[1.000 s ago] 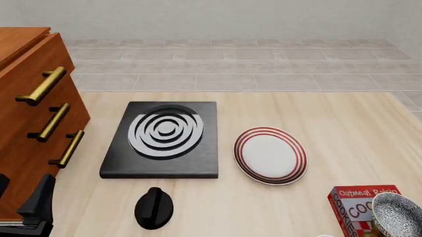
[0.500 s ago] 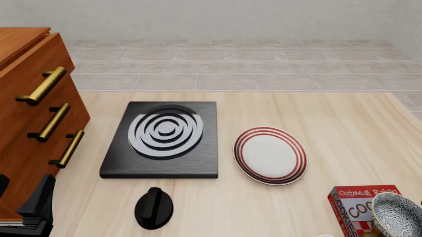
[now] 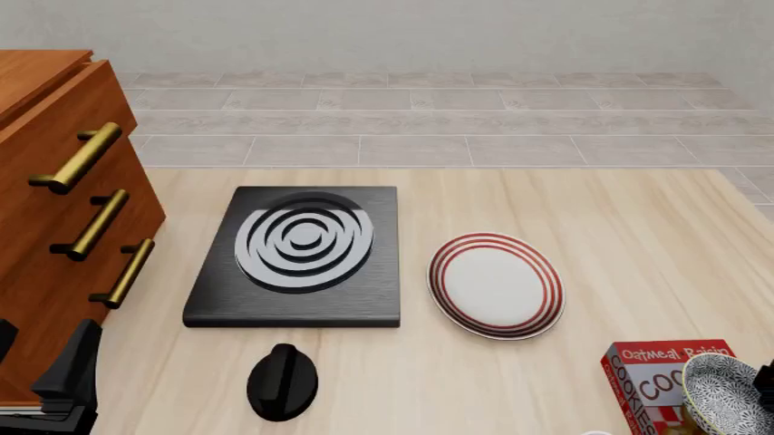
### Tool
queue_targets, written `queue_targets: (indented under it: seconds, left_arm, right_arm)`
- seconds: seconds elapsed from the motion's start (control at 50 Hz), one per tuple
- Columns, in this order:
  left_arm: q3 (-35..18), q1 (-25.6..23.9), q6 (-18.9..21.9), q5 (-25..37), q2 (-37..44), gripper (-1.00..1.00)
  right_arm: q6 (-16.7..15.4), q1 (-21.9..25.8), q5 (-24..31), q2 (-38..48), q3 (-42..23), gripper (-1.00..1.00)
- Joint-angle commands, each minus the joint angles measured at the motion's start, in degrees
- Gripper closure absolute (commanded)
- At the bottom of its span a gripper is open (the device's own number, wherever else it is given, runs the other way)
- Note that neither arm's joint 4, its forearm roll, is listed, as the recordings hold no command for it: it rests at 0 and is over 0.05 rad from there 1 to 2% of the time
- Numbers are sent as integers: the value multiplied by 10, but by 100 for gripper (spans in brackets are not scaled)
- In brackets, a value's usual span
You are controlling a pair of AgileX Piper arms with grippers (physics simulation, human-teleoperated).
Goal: Pick the akita bowl on the cookies box and place it on the plate.
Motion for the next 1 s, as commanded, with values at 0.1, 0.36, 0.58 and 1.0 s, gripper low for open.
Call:
queue_targets:
  seconds: [0.1, 0.36, 0.58, 1.0]
  left_arm:
    - [0, 0, 0, 0, 0, -100]
    - [0, 0, 0, 0, 0, -100]
    - [0, 0, 0, 0, 0, -100]
    - [0, 0, 0, 0, 0, -100]
  right_arm:
    - [7, 1, -30, 10, 27, -100]
    - [11, 3, -43, 17, 39, -100]
    - [12, 7, -57, 28, 48, -100]
    - [13, 9, -93, 55, 66, -100]
